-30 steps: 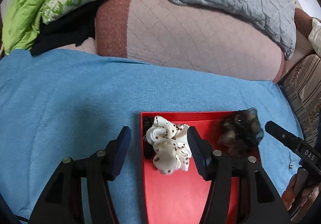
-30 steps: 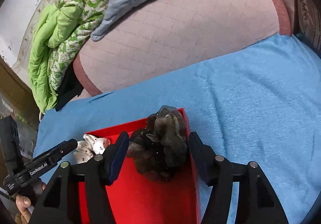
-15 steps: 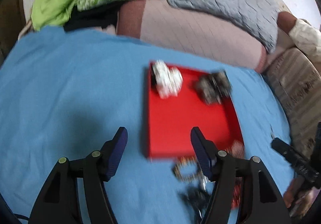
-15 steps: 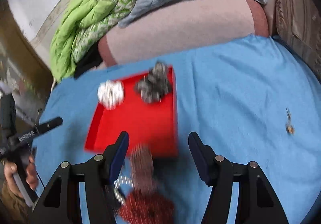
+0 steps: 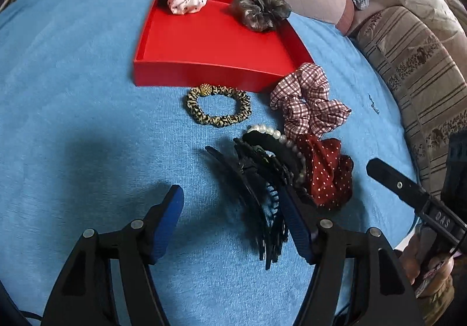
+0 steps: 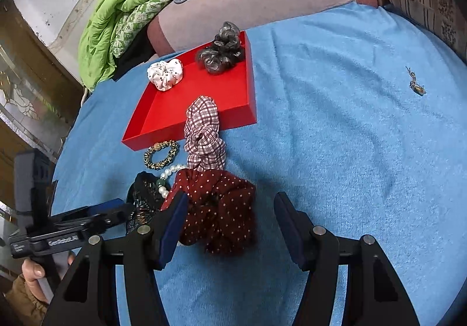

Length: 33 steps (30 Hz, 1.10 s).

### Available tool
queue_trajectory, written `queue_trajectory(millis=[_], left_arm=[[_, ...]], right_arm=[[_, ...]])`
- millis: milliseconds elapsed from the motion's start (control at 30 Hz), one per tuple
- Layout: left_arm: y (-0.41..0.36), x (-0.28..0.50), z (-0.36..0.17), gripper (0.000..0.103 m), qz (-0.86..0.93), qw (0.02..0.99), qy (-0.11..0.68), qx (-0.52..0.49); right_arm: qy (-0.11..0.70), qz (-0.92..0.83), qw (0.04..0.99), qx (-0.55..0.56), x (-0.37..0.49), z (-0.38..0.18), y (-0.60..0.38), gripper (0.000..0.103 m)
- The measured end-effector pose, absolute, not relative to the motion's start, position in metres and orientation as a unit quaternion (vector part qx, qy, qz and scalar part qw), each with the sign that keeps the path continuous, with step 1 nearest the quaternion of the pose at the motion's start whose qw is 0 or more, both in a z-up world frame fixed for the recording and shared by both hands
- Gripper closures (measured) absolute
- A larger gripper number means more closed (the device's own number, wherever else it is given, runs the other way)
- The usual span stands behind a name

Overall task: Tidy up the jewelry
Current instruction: 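Grasp the black claw clip with the left tool while the right tool grasps the plaid scrunchie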

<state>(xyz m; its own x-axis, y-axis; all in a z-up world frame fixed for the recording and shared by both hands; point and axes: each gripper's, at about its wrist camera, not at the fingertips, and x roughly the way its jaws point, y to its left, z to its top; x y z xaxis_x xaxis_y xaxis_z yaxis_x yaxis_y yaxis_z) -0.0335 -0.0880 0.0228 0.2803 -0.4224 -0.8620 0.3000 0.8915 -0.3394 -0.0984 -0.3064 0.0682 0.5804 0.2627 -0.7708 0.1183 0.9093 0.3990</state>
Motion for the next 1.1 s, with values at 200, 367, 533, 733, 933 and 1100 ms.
queue_trajectory(millis=[200, 367, 533, 733, 933, 1100], left_arm=[[-0.084, -0.024, 0.011, 0.068, -0.23, 0.782, 0.575, -0.074], [-0.083, -0.02, 0.01, 0.068, -0.237, 0.781, 0.572, -0.081], [-0.082, -0.017, 0.008, 0.07, -0.241, 0.778, 0.574, -0.089], [-0.084, -0.016, 0.009, 0.095, -0.265, 0.759, 0.582, -0.121], [-0.082, -0.027, 0.027, 0.1, -0.282, 0.762, 0.567, -0.131], [-0.077, -0.037, 0.055, 0.1, -0.296, 0.772, 0.546, -0.137]], right_arm=[[0.449, 0.048, 0.866, 0.215, -0.093, 0.068, -0.303, 0.037], [0.449, 0.044, 0.868, 0.207, -0.069, 0.066, -0.295, 0.037], [0.458, 0.034, 0.864, 0.209, -0.036, 0.059, -0.292, 0.048], [0.481, 0.023, 0.849, 0.218, -0.012, 0.044, -0.292, 0.089], [0.456, 0.029, 0.86, 0.228, -0.027, 0.063, -0.298, 0.094], [0.426, 0.039, 0.874, 0.231, -0.043, 0.094, -0.3, 0.094]])
